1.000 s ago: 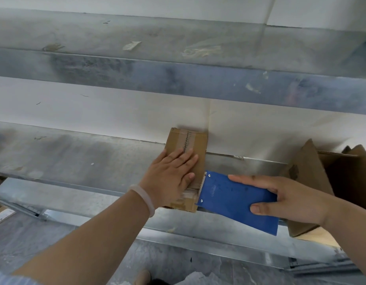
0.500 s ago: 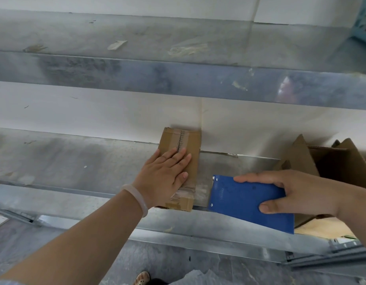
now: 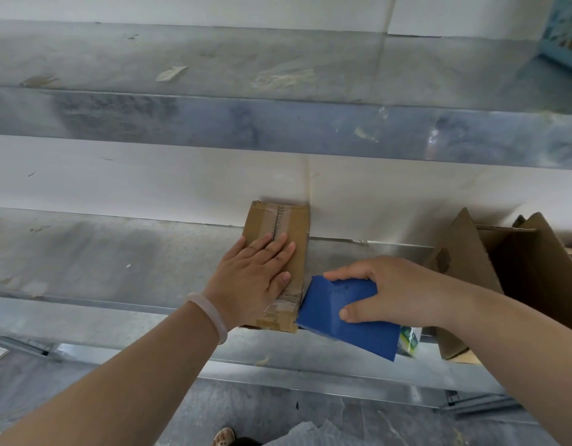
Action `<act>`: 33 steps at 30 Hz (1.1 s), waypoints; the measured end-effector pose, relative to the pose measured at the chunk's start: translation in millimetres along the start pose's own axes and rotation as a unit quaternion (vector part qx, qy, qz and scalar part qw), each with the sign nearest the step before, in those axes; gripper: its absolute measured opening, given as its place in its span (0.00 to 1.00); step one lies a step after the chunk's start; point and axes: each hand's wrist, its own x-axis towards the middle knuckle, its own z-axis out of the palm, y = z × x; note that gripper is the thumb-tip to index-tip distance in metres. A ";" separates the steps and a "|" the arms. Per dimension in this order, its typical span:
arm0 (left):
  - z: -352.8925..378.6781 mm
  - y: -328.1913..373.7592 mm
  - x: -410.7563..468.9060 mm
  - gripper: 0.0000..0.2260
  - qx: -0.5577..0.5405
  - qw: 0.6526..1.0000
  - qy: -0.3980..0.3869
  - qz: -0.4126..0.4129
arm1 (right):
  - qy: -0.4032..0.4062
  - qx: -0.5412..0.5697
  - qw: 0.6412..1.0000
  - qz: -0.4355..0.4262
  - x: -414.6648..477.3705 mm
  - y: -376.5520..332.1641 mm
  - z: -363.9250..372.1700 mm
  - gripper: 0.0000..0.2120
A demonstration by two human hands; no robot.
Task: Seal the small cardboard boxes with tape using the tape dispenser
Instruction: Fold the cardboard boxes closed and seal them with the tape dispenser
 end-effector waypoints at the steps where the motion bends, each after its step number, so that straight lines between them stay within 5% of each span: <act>1: -0.3 0.2 0.3 0.39 -0.002 1.000 0.000 0.000 | -0.005 -0.013 1.000 0.000 -0.7 -2.1 -1.8 0.26; 6: -2.0 -0.5 0.3 0.39 -0.003 1.000 -0.009 -0.002 | -0.015 -0.245 0.969 -0.014 -0.3 -6.2 13.3 0.27; 12: -4.7 1.1 -0.6 0.35 -0.006 1.000 -0.014 -0.007 | 0.035 -0.250 0.967 0.036 0.3 19.4 18.3 0.33; 18: -2.6 0.2 0.2 0.35 -0.013 1.000 -0.004 -0.012 | 0.116 -0.402 0.906 0.065 26.9 43.8 30.7 0.33; 27: -2.9 -0.1 0.1 0.33 -0.033 0.999 -0.003 -0.023 | 0.118 -0.481 0.868 0.026 48.1 100.6 77.0 0.39; 33: -3.4 0.5 -0.8 0.33 -0.039 0.999 0.003 -0.033 | 0.051 -0.492 0.868 0.052 50.7 100.6 112.0 0.33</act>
